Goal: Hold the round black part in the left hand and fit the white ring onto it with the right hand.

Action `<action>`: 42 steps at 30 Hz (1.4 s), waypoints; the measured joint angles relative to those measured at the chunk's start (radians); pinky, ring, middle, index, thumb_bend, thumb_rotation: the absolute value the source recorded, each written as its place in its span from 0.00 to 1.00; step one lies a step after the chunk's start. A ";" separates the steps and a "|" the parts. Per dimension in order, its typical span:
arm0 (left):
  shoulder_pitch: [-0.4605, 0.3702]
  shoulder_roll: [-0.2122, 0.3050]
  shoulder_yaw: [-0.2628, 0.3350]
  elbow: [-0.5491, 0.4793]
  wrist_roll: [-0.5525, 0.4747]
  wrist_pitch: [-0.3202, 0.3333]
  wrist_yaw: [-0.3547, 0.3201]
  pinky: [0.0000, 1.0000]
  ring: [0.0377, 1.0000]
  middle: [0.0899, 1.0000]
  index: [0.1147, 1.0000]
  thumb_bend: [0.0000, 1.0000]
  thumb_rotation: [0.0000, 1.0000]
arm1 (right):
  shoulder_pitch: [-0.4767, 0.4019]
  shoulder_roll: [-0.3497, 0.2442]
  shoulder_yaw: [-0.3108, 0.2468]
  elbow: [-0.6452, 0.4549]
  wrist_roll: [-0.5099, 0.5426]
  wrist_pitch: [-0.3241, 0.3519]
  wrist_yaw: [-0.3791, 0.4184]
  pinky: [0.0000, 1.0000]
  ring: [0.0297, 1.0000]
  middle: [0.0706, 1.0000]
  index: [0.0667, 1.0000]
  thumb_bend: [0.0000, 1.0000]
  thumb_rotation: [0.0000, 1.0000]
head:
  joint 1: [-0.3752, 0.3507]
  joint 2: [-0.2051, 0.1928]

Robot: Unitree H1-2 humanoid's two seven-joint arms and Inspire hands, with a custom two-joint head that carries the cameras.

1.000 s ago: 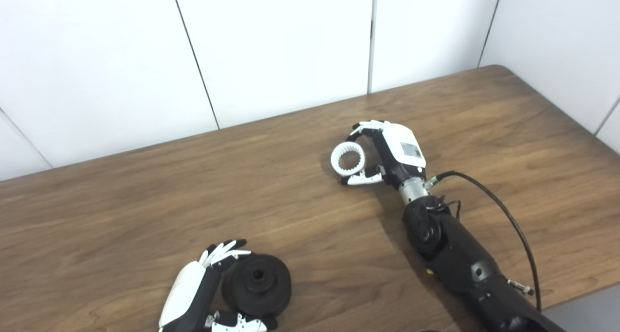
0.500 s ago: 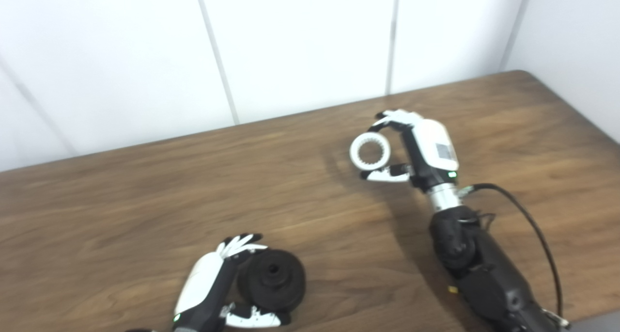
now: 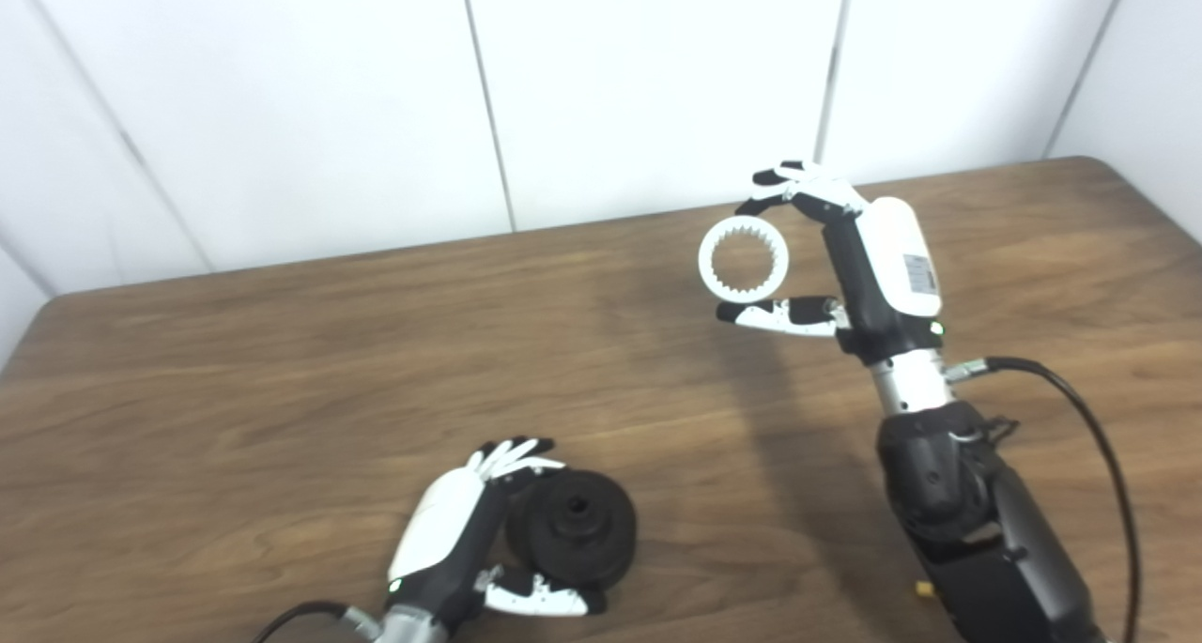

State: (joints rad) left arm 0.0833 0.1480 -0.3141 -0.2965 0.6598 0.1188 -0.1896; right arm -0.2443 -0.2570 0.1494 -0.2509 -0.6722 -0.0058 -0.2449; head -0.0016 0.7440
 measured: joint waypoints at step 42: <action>-0.027 -0.023 -0.028 0.014 0.029 0.029 0.008 1.00 0.96 0.89 0.51 0.89 0.22 | 0.313 0.142 0.143 -0.127 0.083 -0.136 0.153 0.72 0.82 0.72 0.44 0.52 0.14 | 0.072 0.028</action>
State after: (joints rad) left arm 0.0559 0.1252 -0.3419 -0.2824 0.6885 0.1474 -0.1817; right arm 0.0691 -0.1152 0.2927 -0.3781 -0.5889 -0.1417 -0.0919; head 0.0705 0.7716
